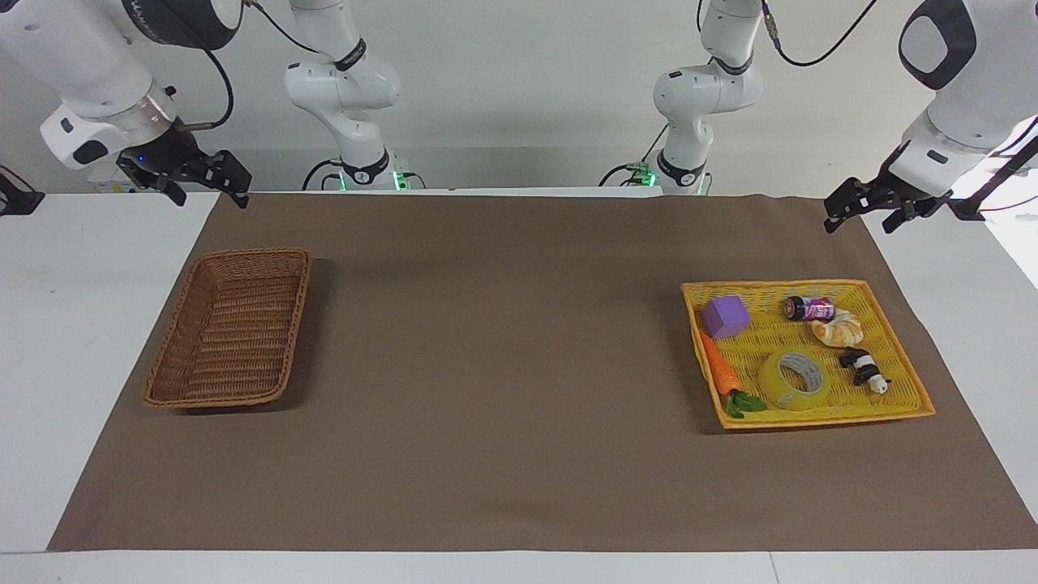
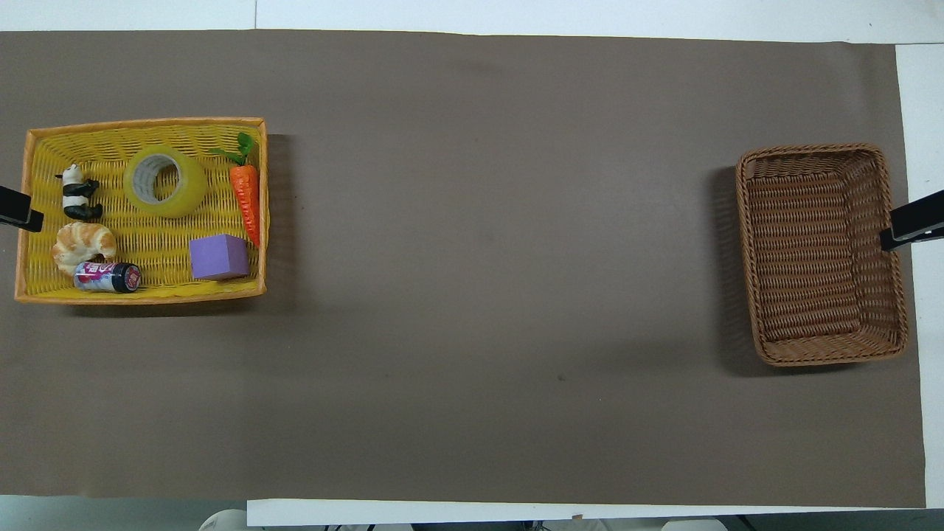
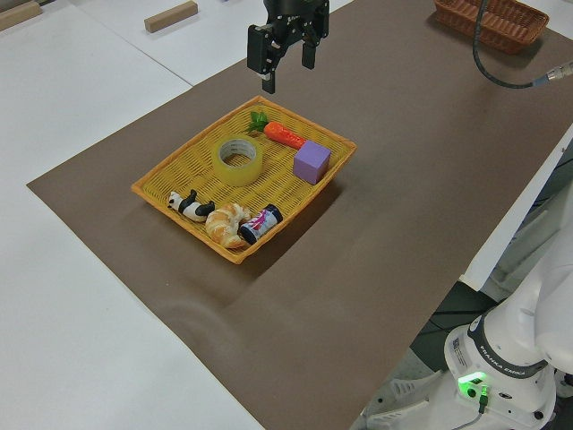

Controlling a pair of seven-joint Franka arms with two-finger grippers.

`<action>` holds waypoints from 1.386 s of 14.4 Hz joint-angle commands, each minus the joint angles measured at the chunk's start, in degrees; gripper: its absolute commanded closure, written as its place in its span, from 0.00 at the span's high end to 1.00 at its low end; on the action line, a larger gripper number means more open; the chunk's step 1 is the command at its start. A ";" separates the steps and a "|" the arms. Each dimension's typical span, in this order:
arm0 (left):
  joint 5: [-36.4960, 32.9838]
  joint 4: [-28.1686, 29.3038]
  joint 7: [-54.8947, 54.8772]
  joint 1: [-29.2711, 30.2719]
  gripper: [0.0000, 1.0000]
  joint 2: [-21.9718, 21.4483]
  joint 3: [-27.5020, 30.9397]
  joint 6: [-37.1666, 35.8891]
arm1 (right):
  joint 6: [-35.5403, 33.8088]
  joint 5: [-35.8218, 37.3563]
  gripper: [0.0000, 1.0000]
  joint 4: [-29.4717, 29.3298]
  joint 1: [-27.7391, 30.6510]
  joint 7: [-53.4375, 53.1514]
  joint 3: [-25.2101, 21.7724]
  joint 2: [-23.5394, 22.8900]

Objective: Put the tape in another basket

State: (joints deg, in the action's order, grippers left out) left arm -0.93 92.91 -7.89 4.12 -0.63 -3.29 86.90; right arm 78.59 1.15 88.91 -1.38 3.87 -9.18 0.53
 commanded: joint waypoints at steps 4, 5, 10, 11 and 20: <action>-0.30 0.61 0.77 0.27 1.00 -0.52 -0.14 -0.07 | 0.16 0.08 1.00 1.36 0.50 0.97 0.57 1.14; -0.30 0.61 0.68 0.27 1.00 -0.52 -0.14 -0.07 | 0.16 0.08 1.00 1.36 0.50 0.97 0.65 1.14; -0.21 6.04 0.15 2.90 1.00 -0.61 -0.14 12.53 | 0.16 0.08 1.00 1.36 0.50 0.97 0.57 1.14; -0.30 7.80 0.15 3.08 1.00 0.35 -0.14 16.33 | 0.16 0.08 1.00 1.36 0.50 0.97 0.57 1.14; -0.21 12.39 1.03 3.61 0.79 15.04 -0.05 36.40 | 0.16 0.08 1.00 1.36 0.50 0.97 0.65 1.14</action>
State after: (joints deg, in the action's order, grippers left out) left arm -1.04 103.57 -7.71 7.02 15.04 -3.15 121.34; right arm 78.59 1.15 88.91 -1.38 3.87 -9.18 0.53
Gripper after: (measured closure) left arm 0.115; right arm 0.000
